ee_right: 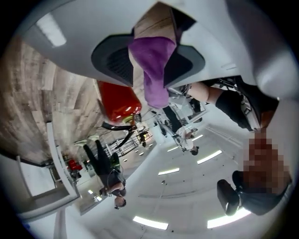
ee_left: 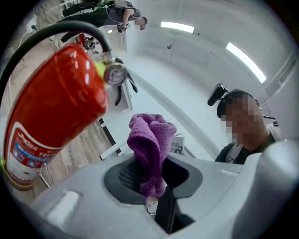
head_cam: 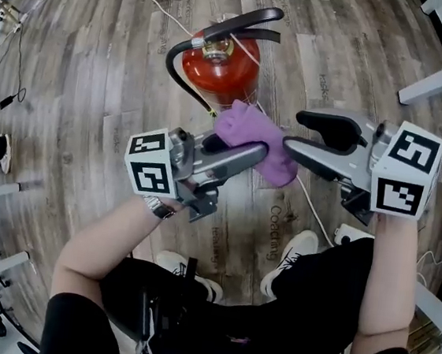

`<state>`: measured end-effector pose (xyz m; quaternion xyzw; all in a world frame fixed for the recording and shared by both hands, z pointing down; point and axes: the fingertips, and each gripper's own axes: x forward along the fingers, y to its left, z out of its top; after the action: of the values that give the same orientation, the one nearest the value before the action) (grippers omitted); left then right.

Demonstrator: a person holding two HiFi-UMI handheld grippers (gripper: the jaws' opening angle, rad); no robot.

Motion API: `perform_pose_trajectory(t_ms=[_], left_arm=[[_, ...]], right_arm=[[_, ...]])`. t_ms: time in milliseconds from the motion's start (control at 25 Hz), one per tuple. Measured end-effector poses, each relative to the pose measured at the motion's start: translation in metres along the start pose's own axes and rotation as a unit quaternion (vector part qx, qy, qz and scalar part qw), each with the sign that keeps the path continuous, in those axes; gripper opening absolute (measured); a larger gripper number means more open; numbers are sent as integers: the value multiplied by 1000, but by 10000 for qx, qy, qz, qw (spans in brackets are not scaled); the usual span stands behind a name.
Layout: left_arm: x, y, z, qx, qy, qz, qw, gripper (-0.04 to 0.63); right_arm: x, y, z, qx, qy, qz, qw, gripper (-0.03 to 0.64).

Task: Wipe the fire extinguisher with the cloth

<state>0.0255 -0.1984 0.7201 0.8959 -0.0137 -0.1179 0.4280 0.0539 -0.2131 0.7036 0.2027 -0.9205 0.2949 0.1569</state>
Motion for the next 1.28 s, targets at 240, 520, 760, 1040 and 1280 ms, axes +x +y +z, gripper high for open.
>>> perform_pose_trajectory(t_ms=[240,520,760,1040,1280], left_arm=[[-17,-17,18,220,44,37,9997,98],[-29,-19,27,231,-19,-15,9997,138],[-69,-10,64,374,-579,467,9965,137],[-103,-47,70,463,-671,962,9920,-2],[-140,-70,74,555,-1147,1405,9818,-2]], right_arm=[[38,36,-7,-274,321,770,9961,255],[54,43,-16,-713,598,761,9927,107],[7,-10,40,519,-1079,14,9928,87],[-8,-90,57,2661,-2999,194,9159,83],[35,-107,38,2917,-2323,956,9229,83]])
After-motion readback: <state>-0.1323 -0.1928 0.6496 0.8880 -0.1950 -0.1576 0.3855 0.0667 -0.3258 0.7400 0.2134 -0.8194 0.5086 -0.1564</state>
